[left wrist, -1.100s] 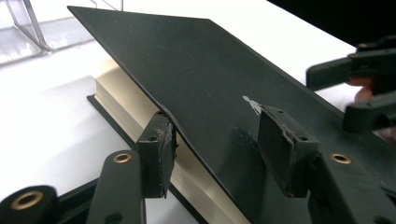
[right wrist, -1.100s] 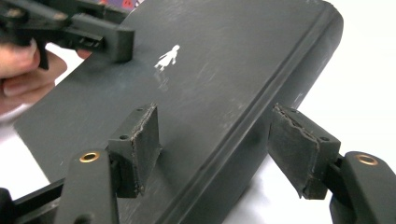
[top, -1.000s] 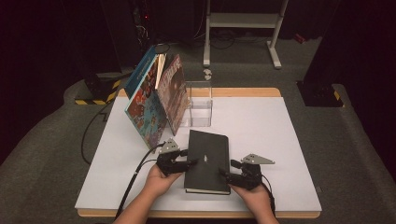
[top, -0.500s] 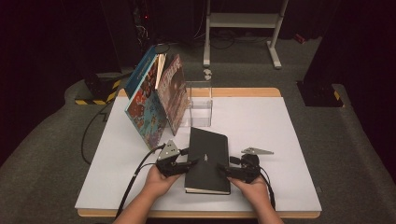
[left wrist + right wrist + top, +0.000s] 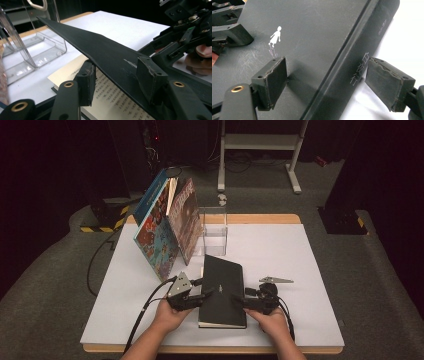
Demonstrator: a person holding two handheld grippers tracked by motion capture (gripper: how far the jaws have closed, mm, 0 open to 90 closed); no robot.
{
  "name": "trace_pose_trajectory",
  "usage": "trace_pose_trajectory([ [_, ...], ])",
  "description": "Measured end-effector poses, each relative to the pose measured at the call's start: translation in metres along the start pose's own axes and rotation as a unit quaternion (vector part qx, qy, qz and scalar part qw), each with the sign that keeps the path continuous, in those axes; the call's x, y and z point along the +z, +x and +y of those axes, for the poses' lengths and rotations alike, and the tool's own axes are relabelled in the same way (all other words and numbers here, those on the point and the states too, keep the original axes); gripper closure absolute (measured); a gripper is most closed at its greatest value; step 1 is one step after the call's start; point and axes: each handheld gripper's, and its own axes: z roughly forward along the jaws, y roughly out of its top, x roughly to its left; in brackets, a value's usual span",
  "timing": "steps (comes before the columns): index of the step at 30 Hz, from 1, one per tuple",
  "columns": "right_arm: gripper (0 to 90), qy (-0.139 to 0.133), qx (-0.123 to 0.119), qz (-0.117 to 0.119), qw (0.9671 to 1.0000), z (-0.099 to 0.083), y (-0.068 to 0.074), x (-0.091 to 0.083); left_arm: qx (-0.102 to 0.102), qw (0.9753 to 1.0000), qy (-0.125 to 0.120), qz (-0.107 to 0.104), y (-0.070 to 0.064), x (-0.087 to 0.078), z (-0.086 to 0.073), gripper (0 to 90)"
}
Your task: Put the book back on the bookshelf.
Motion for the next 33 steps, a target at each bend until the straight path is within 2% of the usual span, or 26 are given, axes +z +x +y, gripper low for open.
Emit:
trace_pose_trajectory([
  [9, 11.3, 0.003, 0.022, 0.029, 0.9993, 0.001, -0.005, 0.004, 0.017, 0.9998, -0.009, 0.003, -0.004, -0.003, 0.002, 51.0],
  [25, 7.0, 0.013, 0.046, 0.055, 0.9973, 0.004, -0.010, 0.008, 0.032, 0.9992, -0.024, 0.007, -0.008, -0.006, 0.002, 51.1],
  [33, 7.0, 0.024, 0.069, 0.077, 0.9943, 0.006, -0.014, 0.010, 0.040, 0.9987, -0.030, 0.009, -0.011, -0.008, 0.002, 51.1],
])
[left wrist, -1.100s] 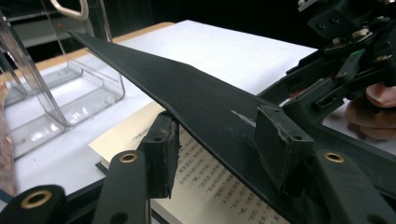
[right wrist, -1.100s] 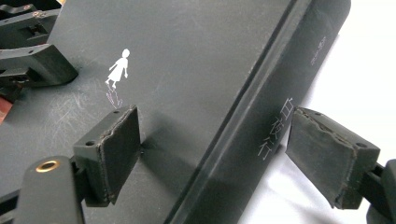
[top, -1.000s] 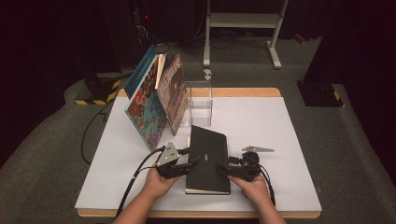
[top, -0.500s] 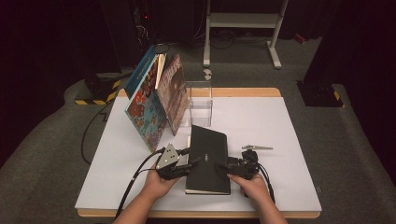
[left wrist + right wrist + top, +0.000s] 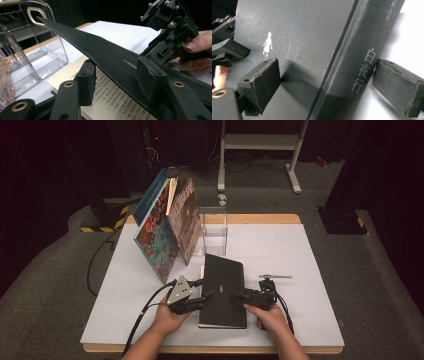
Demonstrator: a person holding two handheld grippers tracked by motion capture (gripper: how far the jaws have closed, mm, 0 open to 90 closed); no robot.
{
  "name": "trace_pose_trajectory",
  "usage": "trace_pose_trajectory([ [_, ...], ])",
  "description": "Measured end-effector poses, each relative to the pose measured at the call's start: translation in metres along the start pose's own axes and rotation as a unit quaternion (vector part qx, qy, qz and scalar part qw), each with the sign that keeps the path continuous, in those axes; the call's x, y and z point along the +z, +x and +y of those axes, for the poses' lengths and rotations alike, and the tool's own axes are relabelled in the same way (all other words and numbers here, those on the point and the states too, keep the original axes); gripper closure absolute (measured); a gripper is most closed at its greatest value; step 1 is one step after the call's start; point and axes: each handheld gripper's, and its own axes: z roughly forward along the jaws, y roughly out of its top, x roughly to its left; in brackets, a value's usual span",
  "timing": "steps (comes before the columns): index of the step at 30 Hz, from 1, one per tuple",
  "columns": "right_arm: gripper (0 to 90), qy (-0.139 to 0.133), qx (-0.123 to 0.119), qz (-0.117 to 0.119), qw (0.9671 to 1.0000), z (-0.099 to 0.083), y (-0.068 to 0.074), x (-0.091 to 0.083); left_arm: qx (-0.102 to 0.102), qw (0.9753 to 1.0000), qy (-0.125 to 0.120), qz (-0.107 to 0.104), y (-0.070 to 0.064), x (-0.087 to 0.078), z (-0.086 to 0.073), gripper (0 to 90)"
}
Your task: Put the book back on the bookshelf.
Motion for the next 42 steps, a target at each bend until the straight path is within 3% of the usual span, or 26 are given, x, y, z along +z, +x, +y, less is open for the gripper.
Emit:
trace_pose_trajectory([
  [3, 6.9, 0.000, 0.004, 0.009, 0.9999, 0.001, 0.000, 0.002, 0.001, 1.0000, -0.002, 0.001, -0.001, -0.001, 0.000, 51.1],
  [11, 8.3, -0.004, -0.004, 0.004, 1.0000, 0.001, 0.003, -0.001, 0.002, 0.9999, -0.010, -0.003, -0.001, -0.001, -0.002, 51.1],
  [17, 12.5, -0.009, -0.017, -0.011, 0.9998, 0.000, 0.007, -0.005, -0.020, 0.9997, 0.002, -0.016, 0.004, 0.001, -0.005, 52.1],
  [26, 14.3, -0.024, -0.038, -0.028, 0.9986, -0.002, 0.015, -0.012, -0.031, 0.9992, 0.013, -0.021, 0.003, 0.002, 0.000, 52.8],
  [42, 24.1, -0.052, -0.080, -0.051, 0.9942, -0.007, 0.029, -0.024, -0.066, 0.9973, 0.015, -0.029, 0.003, 0.002, -0.004, 52.9],
])
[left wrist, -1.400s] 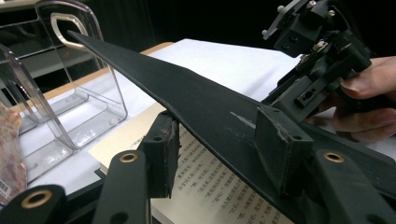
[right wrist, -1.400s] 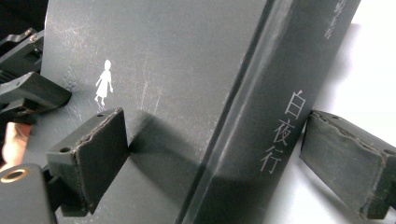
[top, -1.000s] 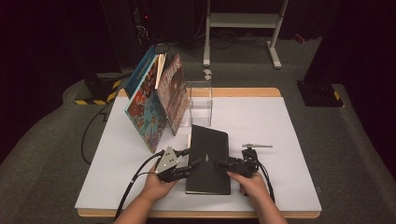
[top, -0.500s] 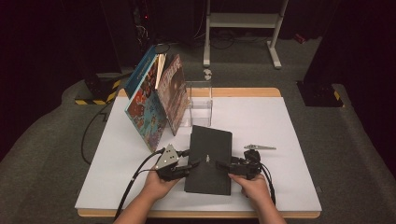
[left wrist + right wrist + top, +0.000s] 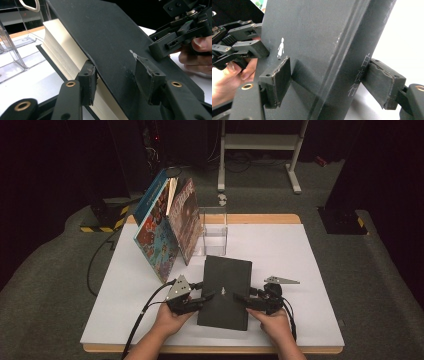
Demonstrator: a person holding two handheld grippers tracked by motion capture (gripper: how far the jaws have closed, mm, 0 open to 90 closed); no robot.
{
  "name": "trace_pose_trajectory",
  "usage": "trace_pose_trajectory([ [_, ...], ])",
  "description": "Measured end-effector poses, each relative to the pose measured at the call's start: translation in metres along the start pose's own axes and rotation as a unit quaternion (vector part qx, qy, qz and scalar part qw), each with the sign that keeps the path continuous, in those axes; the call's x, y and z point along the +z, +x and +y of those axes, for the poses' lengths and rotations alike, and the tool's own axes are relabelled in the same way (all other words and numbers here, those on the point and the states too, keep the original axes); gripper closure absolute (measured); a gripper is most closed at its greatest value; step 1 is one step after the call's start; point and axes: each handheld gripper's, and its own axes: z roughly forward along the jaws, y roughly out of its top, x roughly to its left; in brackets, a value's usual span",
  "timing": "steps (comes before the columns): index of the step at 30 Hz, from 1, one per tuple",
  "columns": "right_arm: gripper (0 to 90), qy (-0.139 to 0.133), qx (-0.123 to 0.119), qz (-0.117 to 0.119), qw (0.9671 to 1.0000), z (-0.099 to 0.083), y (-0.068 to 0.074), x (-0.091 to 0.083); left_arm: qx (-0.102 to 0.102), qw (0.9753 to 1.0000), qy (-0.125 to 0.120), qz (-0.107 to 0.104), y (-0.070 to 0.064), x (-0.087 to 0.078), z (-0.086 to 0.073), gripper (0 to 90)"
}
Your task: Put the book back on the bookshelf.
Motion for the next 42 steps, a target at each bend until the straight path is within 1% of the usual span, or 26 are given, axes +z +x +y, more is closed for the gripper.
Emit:
trace_pose_trajectory([
  [1, 24.4, 0.000, 0.000, 0.000, 1.0000, 0.000, 0.001, -0.001, 0.001, 1.0000, 0.000, 0.001, 0.000, 0.000, 0.000, 53.0],
  [8, 25.8, -0.006, -0.004, -0.004, 1.0000, 0.000, 0.003, -0.003, -0.013, 0.9999, 0.001, 0.000, 0.000, 0.000, 0.000, 53.1],
  [15, 28.3, -0.025, -0.013, -0.012, 0.9995, 0.003, 0.005, -0.007, -0.013, 0.9999, -0.007, 0.004, 0.000, 0.002, 0.003, 53.5],
  [18, 30.2, -0.035, -0.017, -0.014, 0.9991, 0.005, 0.007, -0.009, -0.027, 0.9995, -0.017, 0.002, 0.003, 0.003, 0.004, 54.0],
  [21, 30.6, -0.039, -0.024, -0.018, 0.9988, 0.006, 0.007, -0.011, -0.032, 0.9993, -0.019, 0.004, 0.004, 0.004, 0.005, 54.3],
  [24, 31.0, -0.041, -0.027, -0.020, 0.9986, 0.007, 0.007, -0.011, -0.051, 0.9985, -0.022, 0.004, 0.005, 0.005, 0.006, 55.7],
  [30, 31.1, -0.051, -0.038, -0.029, 0.9975, 0.009, 0.011, -0.013, -0.068, 0.9973, -0.027, 0.009, 0.006, 0.005, 0.008, 56.1],
  [33, 31.2, -0.057, -0.051, -0.036, 0.9965, 0.011, 0.014, -0.013, -0.075, 0.9967, -0.031, 0.009, 0.007, 0.005, 0.009, 56.3],
  [34, 31.3, -0.058, -0.056, -0.039, 0.9960, 0.012, 0.015, -0.014, -0.076, 0.9966, -0.031, 0.009, 0.008, 0.005, 0.009, 56.4],
  [39, 32.7, -0.066, -0.062, -0.043, 0.9950, 0.015, 0.017, -0.015, -0.075, 0.9966, -0.034, 0.012, 0.009, 0.006, 0.012, 56.6],
  [42, 33.9, -0.074, -0.060, -0.044, 0.9944, 0.016, 0.017, -0.016, -0.074, 0.9964, -0.037, 0.013, 0.009, 0.008, 0.014, 56.7],
])
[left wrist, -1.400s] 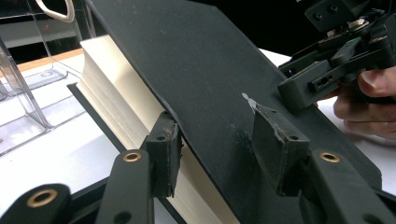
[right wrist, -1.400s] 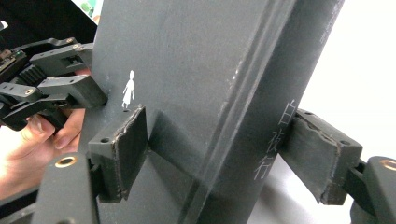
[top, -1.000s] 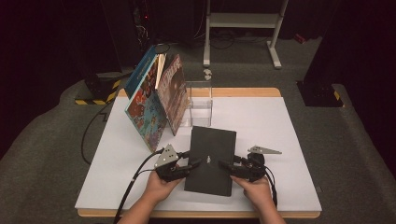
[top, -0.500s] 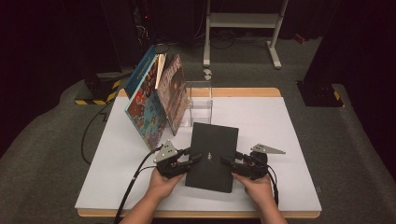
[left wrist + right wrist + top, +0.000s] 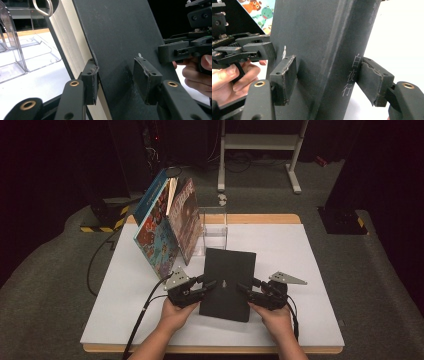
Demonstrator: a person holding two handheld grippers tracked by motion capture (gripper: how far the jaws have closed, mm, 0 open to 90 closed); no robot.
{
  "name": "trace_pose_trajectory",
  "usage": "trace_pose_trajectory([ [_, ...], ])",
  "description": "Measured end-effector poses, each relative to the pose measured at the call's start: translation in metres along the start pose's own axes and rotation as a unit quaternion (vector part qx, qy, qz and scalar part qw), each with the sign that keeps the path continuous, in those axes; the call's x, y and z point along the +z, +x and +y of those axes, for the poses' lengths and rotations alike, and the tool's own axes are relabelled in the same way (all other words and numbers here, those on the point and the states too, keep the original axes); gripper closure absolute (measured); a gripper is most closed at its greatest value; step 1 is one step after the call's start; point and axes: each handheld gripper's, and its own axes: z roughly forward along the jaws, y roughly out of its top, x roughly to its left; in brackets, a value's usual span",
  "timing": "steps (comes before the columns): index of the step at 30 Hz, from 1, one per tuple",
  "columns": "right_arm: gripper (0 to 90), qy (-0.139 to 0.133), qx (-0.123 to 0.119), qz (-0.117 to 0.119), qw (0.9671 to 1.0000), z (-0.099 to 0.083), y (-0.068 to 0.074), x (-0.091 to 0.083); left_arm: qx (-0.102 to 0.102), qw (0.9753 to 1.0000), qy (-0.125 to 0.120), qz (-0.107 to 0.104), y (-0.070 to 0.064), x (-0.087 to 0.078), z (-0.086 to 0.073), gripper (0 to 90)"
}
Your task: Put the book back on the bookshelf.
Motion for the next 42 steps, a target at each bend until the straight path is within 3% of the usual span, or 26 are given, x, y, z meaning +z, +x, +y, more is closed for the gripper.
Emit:
trace_pose_trajectory([
  [10, 35.4, -0.017, -0.001, -0.009, 0.9998, 0.004, -0.001, -0.001, 0.005, 1.0000, -0.001, 0.003, 0.002, 0.005, 0.006, 56.8],
  [26, 38.2, -0.034, -0.024, -0.022, 0.9989, 0.022, -0.001, 0.005, 0.019, 0.9997, -0.012, 0.012, 0.012, 0.012, 0.015, 56.8],
  [42, 39.5, -0.057, -0.054, -0.040, 0.9961, 0.029, -0.003, 0.011, 0.048, 0.9983, -0.017, 0.029, 0.018, 0.021, 0.021, 56.7],
])
